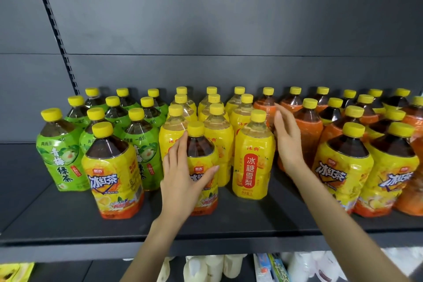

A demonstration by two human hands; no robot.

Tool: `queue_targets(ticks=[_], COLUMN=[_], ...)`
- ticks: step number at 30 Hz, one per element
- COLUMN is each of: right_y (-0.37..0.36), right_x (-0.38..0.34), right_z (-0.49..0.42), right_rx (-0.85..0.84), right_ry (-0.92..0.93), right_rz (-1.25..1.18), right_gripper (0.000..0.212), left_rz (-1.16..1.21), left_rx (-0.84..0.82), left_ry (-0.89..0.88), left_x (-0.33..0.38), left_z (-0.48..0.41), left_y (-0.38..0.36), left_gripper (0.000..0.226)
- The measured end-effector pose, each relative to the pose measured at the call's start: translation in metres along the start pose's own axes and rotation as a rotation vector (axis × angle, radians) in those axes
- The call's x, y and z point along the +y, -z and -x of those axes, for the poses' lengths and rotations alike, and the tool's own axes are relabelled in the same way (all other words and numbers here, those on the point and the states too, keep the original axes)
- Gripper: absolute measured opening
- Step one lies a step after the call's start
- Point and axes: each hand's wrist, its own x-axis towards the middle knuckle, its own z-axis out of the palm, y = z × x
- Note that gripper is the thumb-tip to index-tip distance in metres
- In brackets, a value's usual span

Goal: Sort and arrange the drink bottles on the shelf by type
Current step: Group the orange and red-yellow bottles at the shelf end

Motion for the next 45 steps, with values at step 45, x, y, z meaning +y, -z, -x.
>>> queue_targets(ticks=[45], right_y=[-0.076], right_x=[0.038], right_z=[0.068], right_rx=[0.124], right_ry=[0.088], right_rz=[0.532], right_gripper=[0.112], left_rz=[-0.067], left_rx=[0.393], left_ry=[0.372], left_x=[-0.098], left_z=[0.04], left_y=[0.056], left_gripper=[0.109])
